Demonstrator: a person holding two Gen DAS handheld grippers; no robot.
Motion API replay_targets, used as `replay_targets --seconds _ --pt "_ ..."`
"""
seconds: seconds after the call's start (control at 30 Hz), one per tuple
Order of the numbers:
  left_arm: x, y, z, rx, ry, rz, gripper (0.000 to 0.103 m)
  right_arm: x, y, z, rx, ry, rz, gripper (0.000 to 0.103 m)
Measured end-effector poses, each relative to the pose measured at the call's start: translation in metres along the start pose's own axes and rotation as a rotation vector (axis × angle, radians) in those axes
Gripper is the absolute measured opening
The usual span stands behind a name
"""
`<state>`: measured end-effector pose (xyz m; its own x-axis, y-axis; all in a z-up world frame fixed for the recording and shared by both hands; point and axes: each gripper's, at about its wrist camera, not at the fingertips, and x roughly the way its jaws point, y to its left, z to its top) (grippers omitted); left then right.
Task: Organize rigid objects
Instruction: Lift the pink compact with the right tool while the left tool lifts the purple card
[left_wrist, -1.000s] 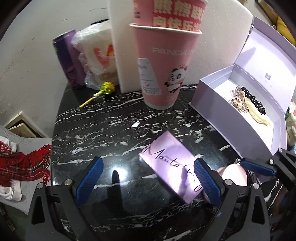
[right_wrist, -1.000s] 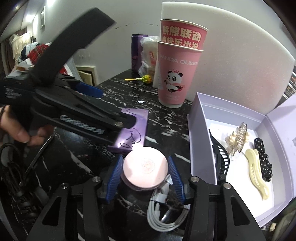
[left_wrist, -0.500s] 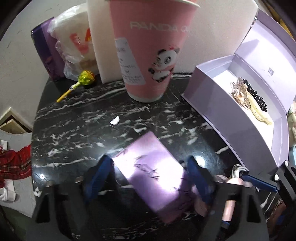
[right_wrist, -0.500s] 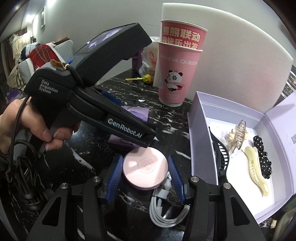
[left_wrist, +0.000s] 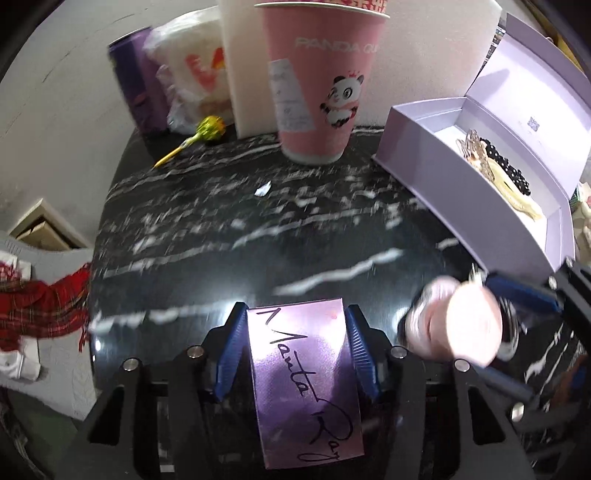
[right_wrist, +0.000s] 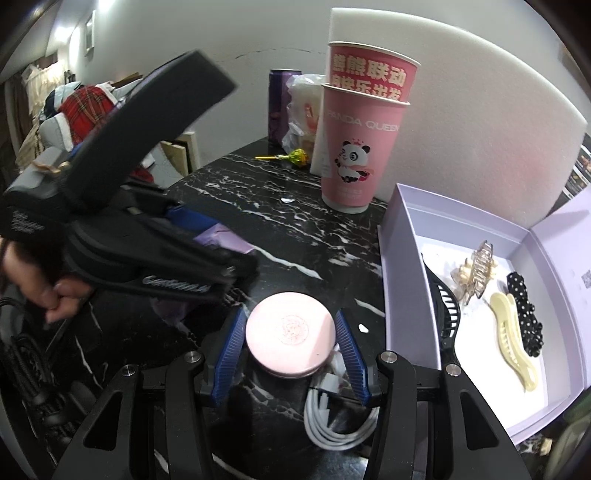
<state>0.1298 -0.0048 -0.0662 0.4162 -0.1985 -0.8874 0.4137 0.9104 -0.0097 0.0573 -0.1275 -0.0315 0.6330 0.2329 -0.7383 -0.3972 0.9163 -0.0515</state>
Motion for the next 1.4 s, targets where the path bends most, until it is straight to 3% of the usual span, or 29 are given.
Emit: replay_targets --seconds 0.2,0.67,0.93,1.0,1.07,1.1,1.23,1.33,1.4 --pt "-0.019 0.002 -0.033 -0.032 -0.004 -0.023 0.053 -0.006 0.009 -0.006 -0.028 0.002 0.001 0.05" --pt "-0.042 -0.051 -0.074 -0.065 -0.009 -0.057 0.053 -0.039 0.008 -0.048 -0.003 0.066 0.042 0.05" --pt "-0.052 -0.063 -0.095 -0.081 -0.019 -0.01 0.053 -0.061 0.011 -0.076 0.008 0.071 0.05 0.05" --pt "-0.053 -0.065 -0.1 -0.087 -0.021 0.0 0.06 -0.064 0.014 -0.08 -0.003 0.067 0.051 0.051" --pt "-0.052 -0.067 -0.104 -0.097 -0.012 0.015 0.081 -0.065 0.016 -0.083 -0.015 0.065 0.052 0.051" --pt "-0.051 -0.067 -0.105 -0.105 -0.009 0.026 0.084 -0.065 0.017 -0.084 -0.018 0.061 0.053 0.051" --pt "-0.054 -0.069 -0.115 -0.117 -0.032 0.061 0.084 -0.062 0.015 -0.087 -0.008 0.073 0.059 0.052" --pt "-0.057 -0.068 -0.123 -0.131 -0.051 0.066 0.084 -0.059 0.012 -0.091 0.023 0.094 0.086 0.068" --pt "-0.058 -0.068 -0.126 -0.139 -0.06 0.074 0.084 -0.057 0.01 -0.094 0.046 0.099 0.104 0.068"
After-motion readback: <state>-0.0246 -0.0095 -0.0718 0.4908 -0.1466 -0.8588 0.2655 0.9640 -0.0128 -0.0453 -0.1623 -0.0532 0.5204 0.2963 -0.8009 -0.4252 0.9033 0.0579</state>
